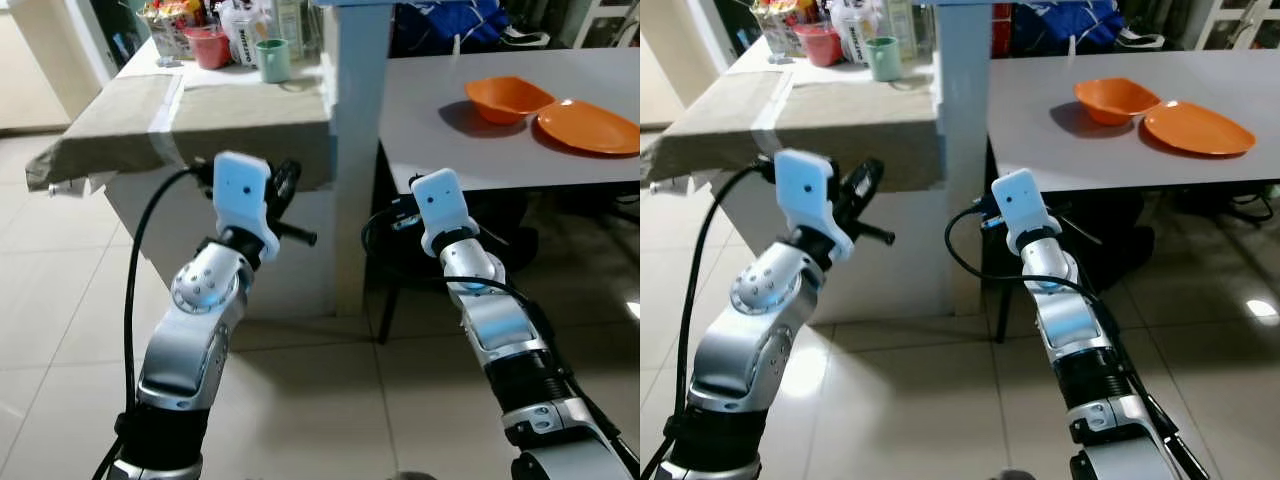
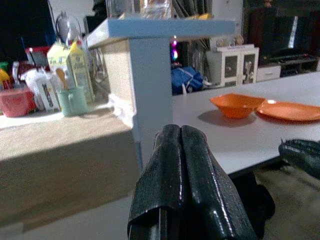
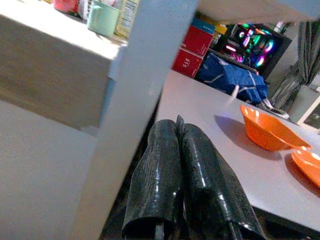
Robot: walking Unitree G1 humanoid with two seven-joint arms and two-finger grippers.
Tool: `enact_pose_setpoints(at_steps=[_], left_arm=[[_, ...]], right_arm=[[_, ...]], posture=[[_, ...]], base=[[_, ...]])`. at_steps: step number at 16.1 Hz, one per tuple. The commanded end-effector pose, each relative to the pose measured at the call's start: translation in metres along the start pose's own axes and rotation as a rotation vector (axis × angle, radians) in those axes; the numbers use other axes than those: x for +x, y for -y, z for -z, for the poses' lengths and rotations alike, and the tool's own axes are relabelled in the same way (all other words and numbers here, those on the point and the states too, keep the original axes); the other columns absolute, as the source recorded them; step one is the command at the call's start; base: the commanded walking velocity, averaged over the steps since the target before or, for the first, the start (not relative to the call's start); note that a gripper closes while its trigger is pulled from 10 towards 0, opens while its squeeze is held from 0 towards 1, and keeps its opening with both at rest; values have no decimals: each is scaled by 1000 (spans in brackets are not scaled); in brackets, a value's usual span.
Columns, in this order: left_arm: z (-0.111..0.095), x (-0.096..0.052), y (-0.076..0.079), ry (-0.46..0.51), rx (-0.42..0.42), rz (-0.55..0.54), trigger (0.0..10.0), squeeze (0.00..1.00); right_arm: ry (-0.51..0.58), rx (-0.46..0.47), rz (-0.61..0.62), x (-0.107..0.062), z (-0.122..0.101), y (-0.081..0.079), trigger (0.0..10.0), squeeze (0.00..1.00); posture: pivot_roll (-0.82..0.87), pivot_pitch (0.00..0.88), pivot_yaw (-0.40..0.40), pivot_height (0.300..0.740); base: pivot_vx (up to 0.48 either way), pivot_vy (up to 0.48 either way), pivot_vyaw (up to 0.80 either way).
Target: Setting the table
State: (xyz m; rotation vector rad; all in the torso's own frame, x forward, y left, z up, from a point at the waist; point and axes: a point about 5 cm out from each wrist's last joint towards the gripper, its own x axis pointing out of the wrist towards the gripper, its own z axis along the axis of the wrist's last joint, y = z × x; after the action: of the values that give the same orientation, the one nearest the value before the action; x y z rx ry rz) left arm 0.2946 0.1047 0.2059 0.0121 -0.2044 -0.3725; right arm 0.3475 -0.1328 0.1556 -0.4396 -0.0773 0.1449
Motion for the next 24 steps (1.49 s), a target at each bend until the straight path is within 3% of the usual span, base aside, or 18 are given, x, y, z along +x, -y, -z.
enact_pose_setpoints(at_steps=[1,8,10,11,24], left_arm=[[1,1,3,-6,7,1,10000,0],[3,2,1,-15,26,-2,10000,0],[2,3,-6,-9,93,-74,10000,0],[1,4,-8,-4,85,-76,10000,0],[0,5,-2,3,103,-14,10000,0]], right_arm=[[13,-13,21,0,-2,7,10000,0],[9,-11,25,-2,-1,8,10000,0],[7,-9,28,-2,-1,8,10000,0],[9,-7,29,-1,-1,8,10000,0],[11,-1,29,0,-1,2,10000,0]], posture=[[-184,21,79,740],[-187,24,83,740],[-186,25,84,740],[-184,24,88,740],[-183,0,97,740]], base=[[296,-375,0],[322,-352,0],[326,-349,0],[326,-349,0],[301,-370,0]])
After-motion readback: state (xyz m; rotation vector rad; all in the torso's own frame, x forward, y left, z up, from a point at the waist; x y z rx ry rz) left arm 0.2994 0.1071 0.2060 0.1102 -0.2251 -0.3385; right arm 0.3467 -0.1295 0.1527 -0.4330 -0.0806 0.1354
